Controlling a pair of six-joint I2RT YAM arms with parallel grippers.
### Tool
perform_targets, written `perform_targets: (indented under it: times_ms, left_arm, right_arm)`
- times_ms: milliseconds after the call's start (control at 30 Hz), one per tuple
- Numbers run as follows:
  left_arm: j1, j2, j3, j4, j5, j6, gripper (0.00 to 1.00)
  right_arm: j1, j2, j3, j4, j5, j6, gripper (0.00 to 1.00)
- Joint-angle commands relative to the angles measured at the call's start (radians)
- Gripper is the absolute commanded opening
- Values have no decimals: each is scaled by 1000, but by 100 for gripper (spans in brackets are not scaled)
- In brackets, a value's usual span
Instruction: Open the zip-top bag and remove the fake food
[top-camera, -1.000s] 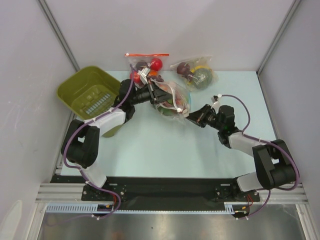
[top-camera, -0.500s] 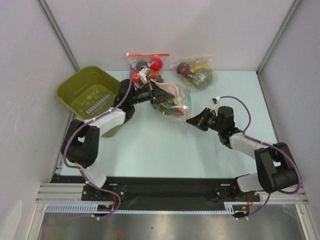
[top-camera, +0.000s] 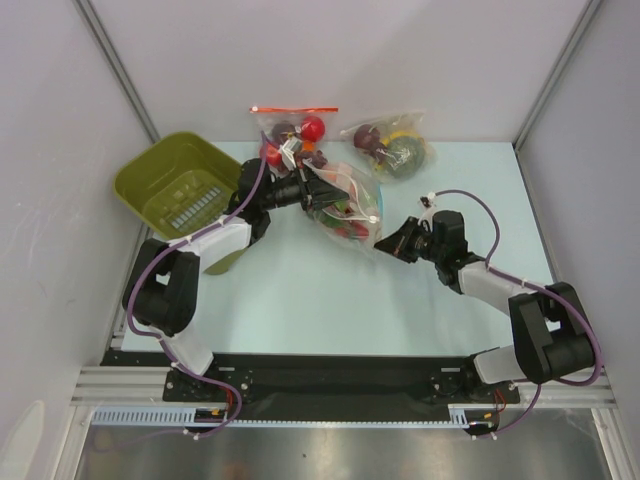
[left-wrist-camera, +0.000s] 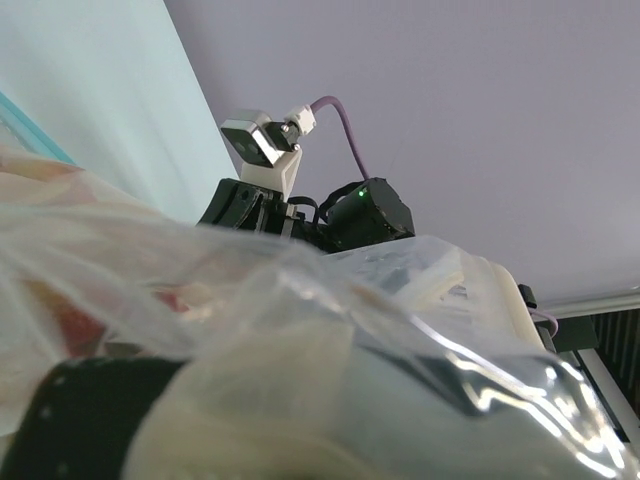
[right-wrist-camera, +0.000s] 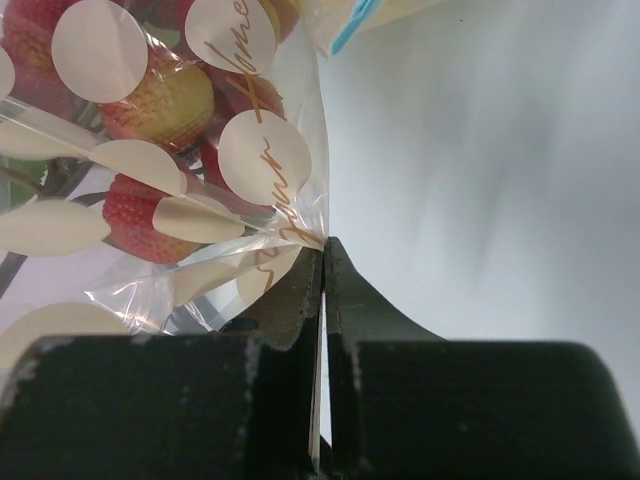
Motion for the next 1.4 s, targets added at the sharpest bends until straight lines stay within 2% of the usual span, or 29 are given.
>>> perform_targets:
  times_ms: [0,367,467,500,533,600,633,733,900,933,1033,1200,1367]
  left_arm:
    - [29,-59,74,136,-43,14,0]
    - [44,-39,111,127,-60,19,0]
    - [41,-35,105,48,-83,91,0]
    - [38,-31,108,8,-89,123,0]
    - [32,-19,106,-20,-95,166,0]
    - [24,-8,98,-62,-117,168,0]
    - [20,2,97,-77,-127,168,0]
    - [3,16,109,-161,-163,168,0]
    - [-23,25,132,-233,-187,184,0]
    - [-26,24,135,-250,-193,188,0]
    - [-31,16,137,-269,-206,188,0]
    - [-36,8,147,-280,-213,174,0]
    - [-37,8,157,-272,-209,143,0]
  right_arm:
    - [-10,-2,-17,-187,94,-70,0]
    - [-10,-3,3,-303,160,-156,0]
    - [-8,-25,27,-320,136,-168,0]
    - [-2,-38,37,-326,131,-180,3]
    - [2,-51,46,-337,130,-186,19]
    - [25,-101,84,-401,139,-218,37]
    - [36,-120,99,-418,145,-232,52]
    - [91,-189,142,-481,176,-287,64]
    - [179,-276,188,-512,223,-303,67]
    - [191,-288,192,-507,252,-297,72]
    - [239,-327,202,-480,323,-286,76]
    - [331,-304,204,-400,410,-291,76]
    - [358,-252,167,-322,472,-317,76]
